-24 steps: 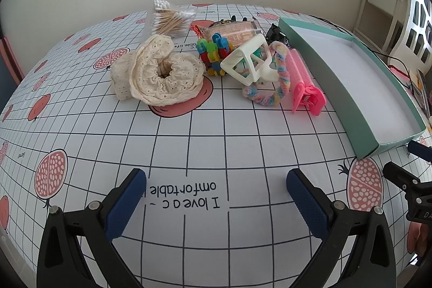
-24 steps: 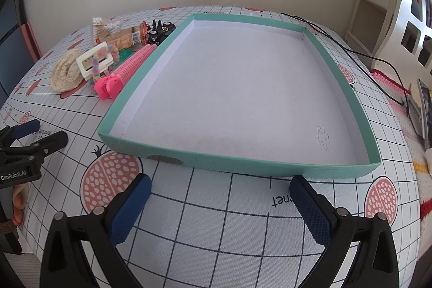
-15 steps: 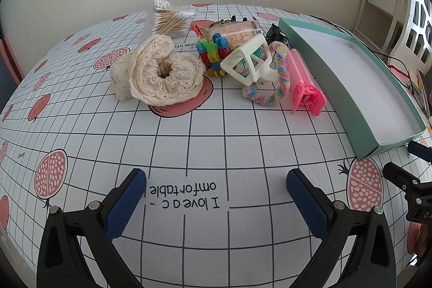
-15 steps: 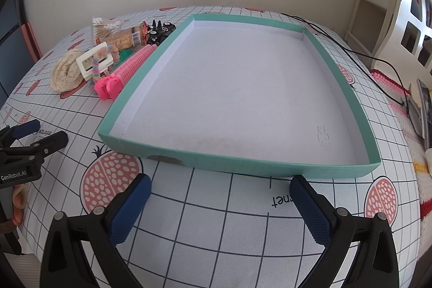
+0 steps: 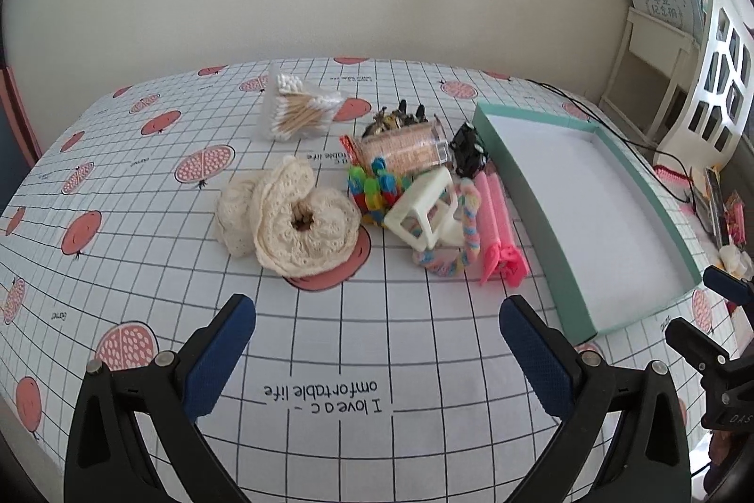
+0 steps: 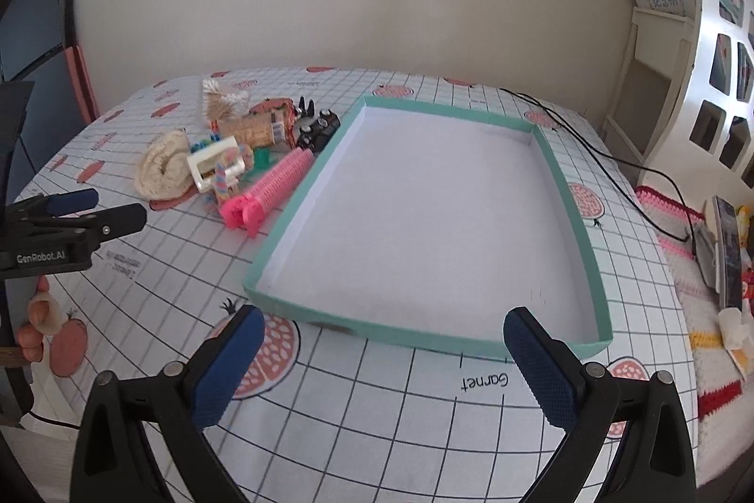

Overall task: Organize objects
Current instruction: 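Move both tools toward the scrunchie and bracelet beside the tray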

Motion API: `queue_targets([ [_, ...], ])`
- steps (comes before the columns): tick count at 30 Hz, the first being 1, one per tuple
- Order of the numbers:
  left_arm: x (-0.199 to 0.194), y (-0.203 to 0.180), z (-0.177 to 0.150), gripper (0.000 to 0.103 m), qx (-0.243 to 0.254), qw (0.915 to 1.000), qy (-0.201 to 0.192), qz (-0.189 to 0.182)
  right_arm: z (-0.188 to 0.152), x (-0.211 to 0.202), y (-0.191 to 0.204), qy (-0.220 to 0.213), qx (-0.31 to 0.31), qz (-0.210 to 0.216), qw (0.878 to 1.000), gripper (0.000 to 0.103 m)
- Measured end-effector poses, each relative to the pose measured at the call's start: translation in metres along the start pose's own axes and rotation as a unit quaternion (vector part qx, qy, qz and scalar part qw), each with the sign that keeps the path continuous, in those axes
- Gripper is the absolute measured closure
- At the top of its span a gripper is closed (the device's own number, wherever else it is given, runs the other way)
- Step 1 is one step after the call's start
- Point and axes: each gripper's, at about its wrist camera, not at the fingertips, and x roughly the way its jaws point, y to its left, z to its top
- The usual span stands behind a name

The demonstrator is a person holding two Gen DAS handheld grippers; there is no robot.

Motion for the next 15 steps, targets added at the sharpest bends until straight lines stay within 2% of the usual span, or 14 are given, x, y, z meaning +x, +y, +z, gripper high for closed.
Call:
queue_targets([
  [9,-0.016,0.015,0.079,0.000,-0.055,0.9974,0.040,0.025,0.108,-0.025,0.018,0.003,-0.004,0.043,0.999,0.000],
  [12,-0.019,0.019,0.102,0.000,-0.067,0.9951,0.053,0.051,0.140,-0.028,0.032,0.018,-0.009,0.047,0.999,0.000],
  [15,-0.022,0.025,0.124,0.000,-0.083,0.9924,0.065,0.062,0.166,-0.026,0.047,0.038,-0.009,0.053,0.998,0.000],
])
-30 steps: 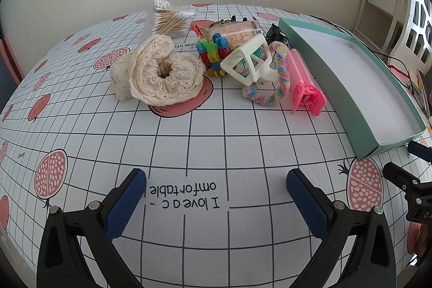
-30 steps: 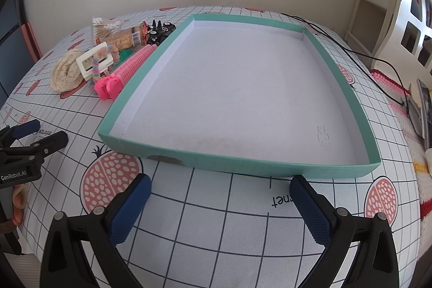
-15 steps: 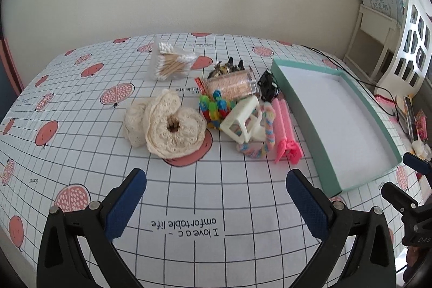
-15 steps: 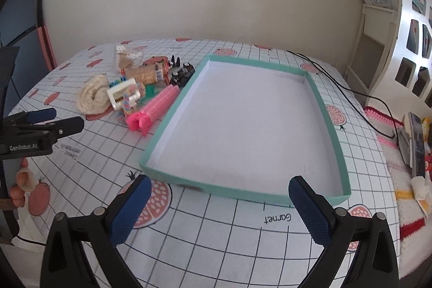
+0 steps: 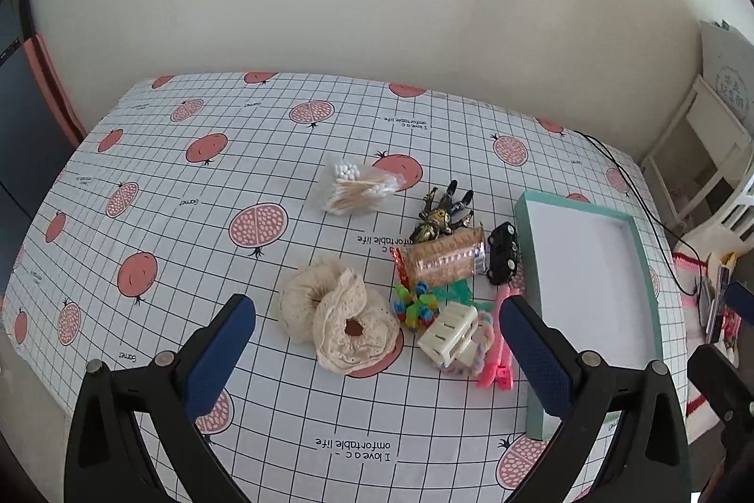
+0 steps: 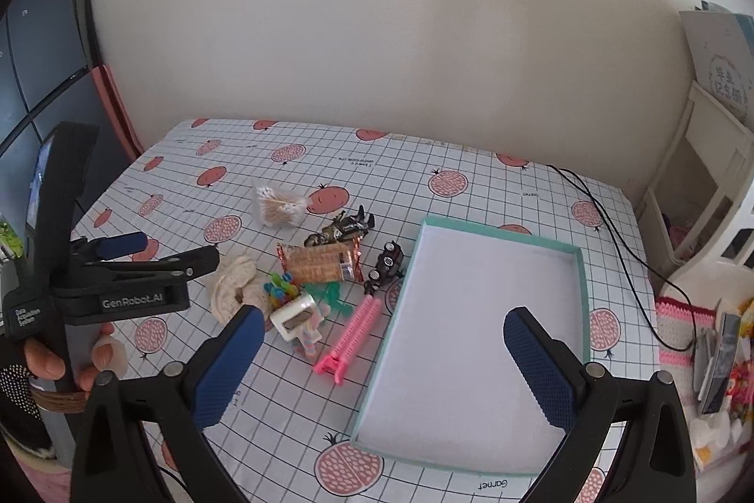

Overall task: Organize objects
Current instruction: 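Move both tools toward the scrunchie and bracelet beside the tray, then grasp the rainbow bead bracelet with the right tool while the left grasps the lace scrunchie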

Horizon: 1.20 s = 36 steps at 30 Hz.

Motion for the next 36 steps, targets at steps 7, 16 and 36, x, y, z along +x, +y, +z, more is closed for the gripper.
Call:
queue_targets([
  [7,-0.010,0.016,0.029,0.000,-0.056,0.9984,0.004,0.013,0.036,0.015,0.008,0.040,0.053,0.020,0.998,0.000],
  [16,0.048,0.042,0.010,0.000,-0.104,0.9914,0.058,0.054,0.013,0.088,0.008,0.121,0.092,0.009,0.988,0.001],
  [36,0.117,0.030,-0.009,0.027,-0.133,0.9813,0.126,0.059,-0.034,0.174,0.033,0.235,0.072,0.031,0.969,0.057],
])
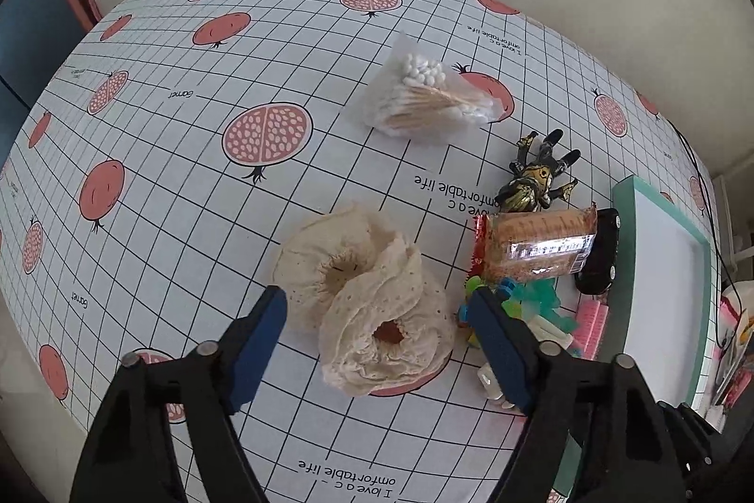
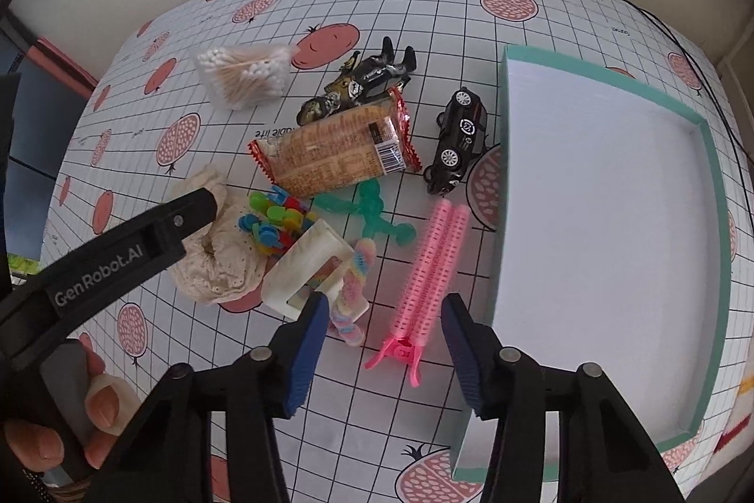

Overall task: Organize objects
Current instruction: 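Grasp the rainbow bead bracelet with the right tool while the left grasps the lace scrunchie, then lift the bracelet and scrunchie and carry both toward the green-rimmed tray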

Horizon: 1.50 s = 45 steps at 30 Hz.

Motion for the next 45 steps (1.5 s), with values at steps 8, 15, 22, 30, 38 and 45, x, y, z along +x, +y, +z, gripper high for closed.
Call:
queue_targets([
  [8,0.011,0.006,-0.001,0.043,-0.019,0.9998,0.012,0.000,-0.001,0.007,0.000,0.006,-0.003,0.026,1.000,0.091],
  [15,0.017,0.008,-0.003,0.076,-0.023,0.9997,0.012,0.007,0.002,-0.004,0.004,-0.011,-0.019,0.026,0.999,0.097],
  [22,0.008,0.006,-0.003,0.094,-0.023,0.9997,-0.003,-0.006,0.003,-0.023,0.010,-0.035,-0.038,0.022,0.998,0.098],
  [30,-0.009,0.006,0.003,0.094,-0.023,0.9994,-0.024,-0.011,0.004,-0.025,0.015,-0.037,-0.051,0.014,0.998,0.098],
  [38,-0.025,0.009,0.006,0.094,-0.024,0.9988,-0.042,-0.010,0.005,-0.021,0.009,-0.036,-0.049,0.019,0.998,0.097],
  [45,-0.038,0.011,0.008,0.094,-0.033,0.9977,-0.057,-0.014,0.007,-0.008,0.009,-0.023,-0.049,0.021,0.998,0.083],
])
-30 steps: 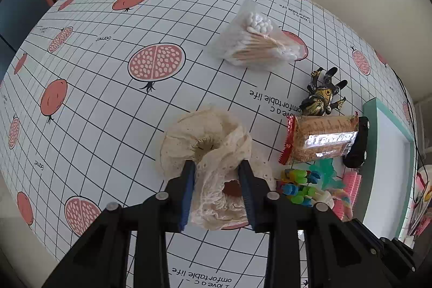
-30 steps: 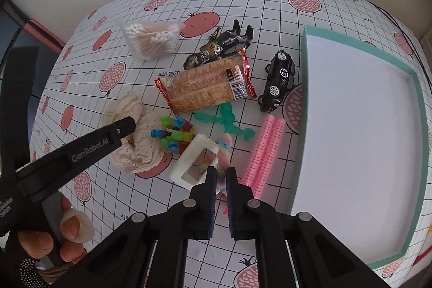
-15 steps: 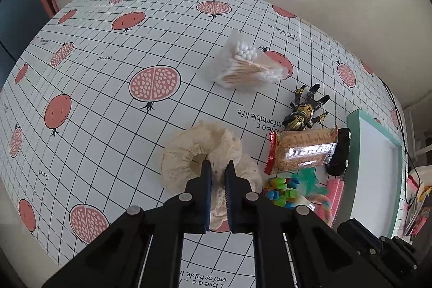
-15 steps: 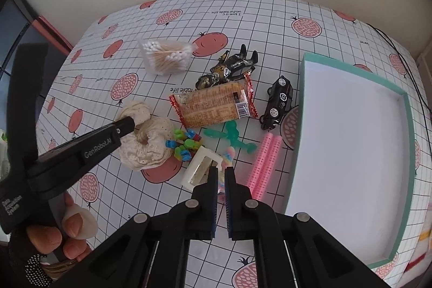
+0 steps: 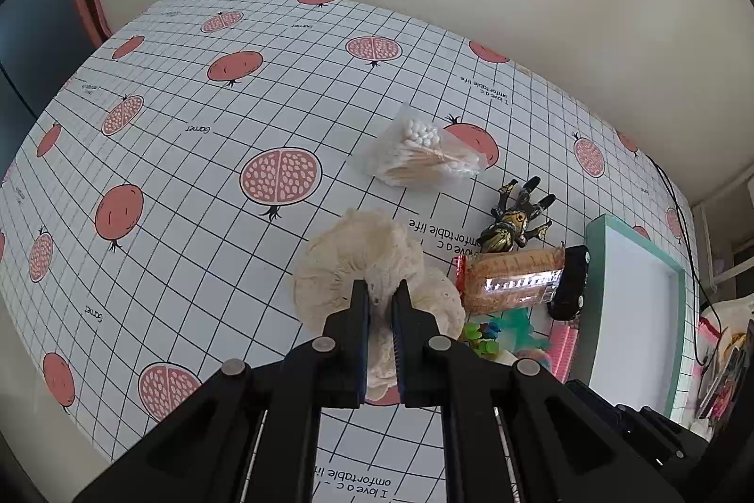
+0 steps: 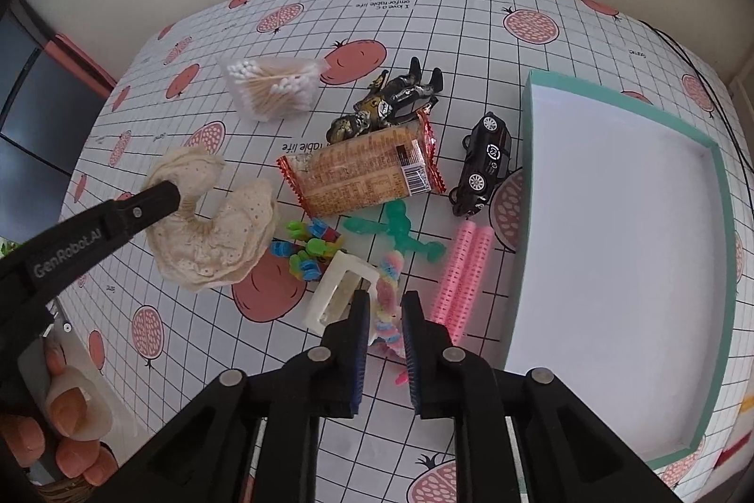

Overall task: Organize objects
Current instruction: 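Lift the bracelet and scrunchie and carry both toward the green-rimmed tray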

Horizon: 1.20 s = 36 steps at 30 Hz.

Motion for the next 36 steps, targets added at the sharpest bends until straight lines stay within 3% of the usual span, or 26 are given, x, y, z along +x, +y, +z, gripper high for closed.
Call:
queue_targets([
  [12,0.006,0.000,-0.001,0.094,-0.007,0.9999,0.008,-0.004,0.000,0.025,-0.002,0.018,-0.003,-0.002,1.000,0.083],
  [20,0.007,0.001,0.000,0.094,-0.012,0.9999,0.010,-0.003,0.001,0.012,0.000,-0.004,-0.025,0.004,1.000,0.092],
  [36,0.008,-0.002,-0.001,0.094,-0.021,0.9997,0.011,-0.003,-0.003,0.025,0.001,0.010,-0.062,-0.005,0.998,0.095],
])
